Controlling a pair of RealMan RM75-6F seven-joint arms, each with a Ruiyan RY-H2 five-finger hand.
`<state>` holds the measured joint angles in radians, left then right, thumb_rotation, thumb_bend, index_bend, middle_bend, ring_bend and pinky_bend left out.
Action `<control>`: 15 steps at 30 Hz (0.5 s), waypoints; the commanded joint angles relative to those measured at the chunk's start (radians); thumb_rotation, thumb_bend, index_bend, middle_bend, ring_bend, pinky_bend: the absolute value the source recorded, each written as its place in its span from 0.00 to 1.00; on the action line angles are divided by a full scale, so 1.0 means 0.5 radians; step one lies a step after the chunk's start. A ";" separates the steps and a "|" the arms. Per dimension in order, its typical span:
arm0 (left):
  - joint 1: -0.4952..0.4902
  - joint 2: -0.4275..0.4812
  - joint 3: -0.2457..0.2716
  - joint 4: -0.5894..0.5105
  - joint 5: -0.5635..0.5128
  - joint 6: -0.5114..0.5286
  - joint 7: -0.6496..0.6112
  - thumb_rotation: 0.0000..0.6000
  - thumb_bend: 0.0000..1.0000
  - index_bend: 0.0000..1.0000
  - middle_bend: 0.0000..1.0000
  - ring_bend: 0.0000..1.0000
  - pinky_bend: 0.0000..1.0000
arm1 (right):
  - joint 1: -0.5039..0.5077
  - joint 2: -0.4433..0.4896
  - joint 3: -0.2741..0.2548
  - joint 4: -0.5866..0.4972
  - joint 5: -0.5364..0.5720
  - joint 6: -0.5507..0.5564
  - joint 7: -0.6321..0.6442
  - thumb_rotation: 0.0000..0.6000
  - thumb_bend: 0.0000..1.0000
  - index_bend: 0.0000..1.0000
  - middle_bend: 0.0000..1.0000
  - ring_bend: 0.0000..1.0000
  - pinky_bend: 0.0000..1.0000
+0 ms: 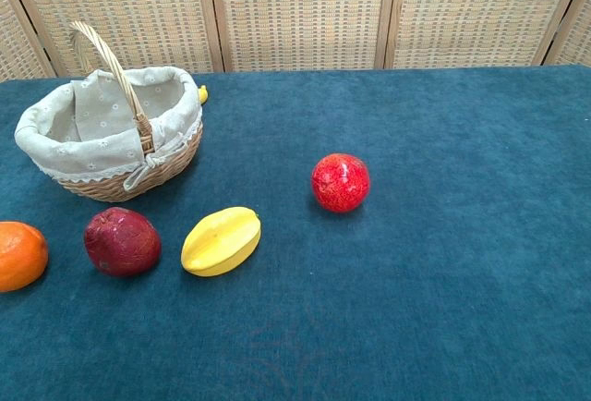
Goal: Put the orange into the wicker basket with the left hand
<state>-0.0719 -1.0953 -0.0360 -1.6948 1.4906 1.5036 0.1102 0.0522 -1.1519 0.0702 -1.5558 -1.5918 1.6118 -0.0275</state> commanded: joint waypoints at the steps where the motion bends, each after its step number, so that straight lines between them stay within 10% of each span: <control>1: 0.002 -0.001 0.000 0.002 0.000 0.002 0.005 1.00 0.00 0.00 0.00 0.00 0.00 | -0.003 0.002 0.001 -0.003 0.003 0.002 -0.014 1.00 0.00 0.00 0.00 0.00 0.00; 15: -0.232 -0.135 0.045 0.275 -0.133 -0.573 -0.159 1.00 0.00 0.00 0.00 0.00 0.00 | -0.007 0.023 0.001 -0.044 0.020 -0.020 -0.039 1.00 0.00 0.00 0.00 0.00 0.00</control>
<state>-0.1530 -1.1352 -0.0181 -1.5973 1.4491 1.2731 0.0644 0.0488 -1.1406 0.0705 -1.5772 -1.5821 1.6024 -0.0467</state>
